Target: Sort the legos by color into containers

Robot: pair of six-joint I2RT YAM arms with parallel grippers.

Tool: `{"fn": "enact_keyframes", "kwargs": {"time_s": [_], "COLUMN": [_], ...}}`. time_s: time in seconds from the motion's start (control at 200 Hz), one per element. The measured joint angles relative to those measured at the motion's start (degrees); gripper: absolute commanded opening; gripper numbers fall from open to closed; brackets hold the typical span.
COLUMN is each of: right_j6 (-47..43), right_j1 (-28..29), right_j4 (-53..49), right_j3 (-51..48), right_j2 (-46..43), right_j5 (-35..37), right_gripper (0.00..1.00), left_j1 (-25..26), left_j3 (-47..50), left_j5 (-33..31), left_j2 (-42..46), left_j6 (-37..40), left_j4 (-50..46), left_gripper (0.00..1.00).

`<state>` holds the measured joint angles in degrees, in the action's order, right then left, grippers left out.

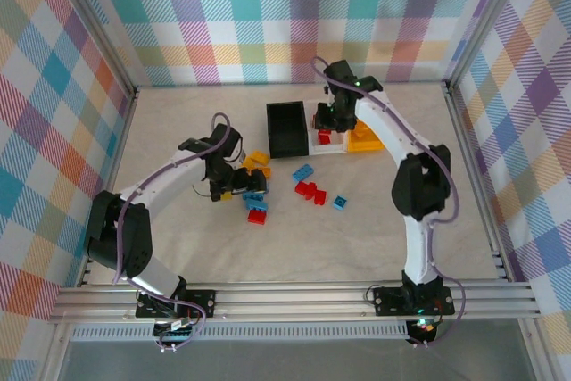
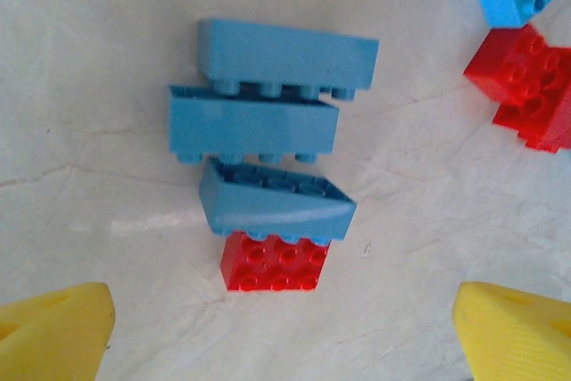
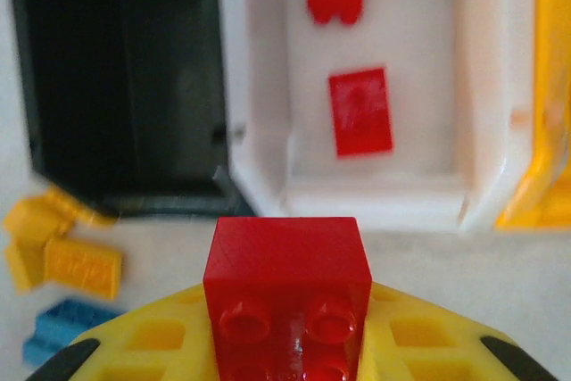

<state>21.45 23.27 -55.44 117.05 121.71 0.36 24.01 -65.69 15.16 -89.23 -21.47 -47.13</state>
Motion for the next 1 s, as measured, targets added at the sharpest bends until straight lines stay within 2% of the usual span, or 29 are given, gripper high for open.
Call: {"fn": "enact_keyframes", "kwargs": {"time_s": [0.195, 0.4, 0.47, 0.89, 1.0], "right_j6": [-0.1, 0.3, 0.7, 1.6, 1.1], "right_j1": [-4.2, -5.2, -5.0, -4.3, -4.3], "right_j4": [-0.9, -2.3, -2.3, -3.1, -2.9], "right_j3": [14.5, 22.9, 23.3, 23.1, 17.1], "right_j2": [14.3, 20.8, 21.1, 20.5, 15.3], "right_j5": [-1.7, -3.4, -4.0, -4.5, -4.3], "right_gripper": [0.29, 0.3, 0.32, 0.58, 0.59], "left_j1": [0.5, 1.7, 1.7, 1.8, 2.1], "left_j3": [-2.8, -3.0, -2.9, 0.3, 0.5], "left_j5": [-1.2, -1.1, -1.2, 0.4, 0.2], "left_j2": [0.3, 0.2, 0.2, 0.3, 0.3], "left_j6": [-0.4, -0.3, -0.2, 0.3, 0.2], "left_j4": [-4.0, -5.7, -5.7, -5.2, -4.9], "left_gripper": [0.96, 0.96, 0.96, 0.94, 0.9]}}
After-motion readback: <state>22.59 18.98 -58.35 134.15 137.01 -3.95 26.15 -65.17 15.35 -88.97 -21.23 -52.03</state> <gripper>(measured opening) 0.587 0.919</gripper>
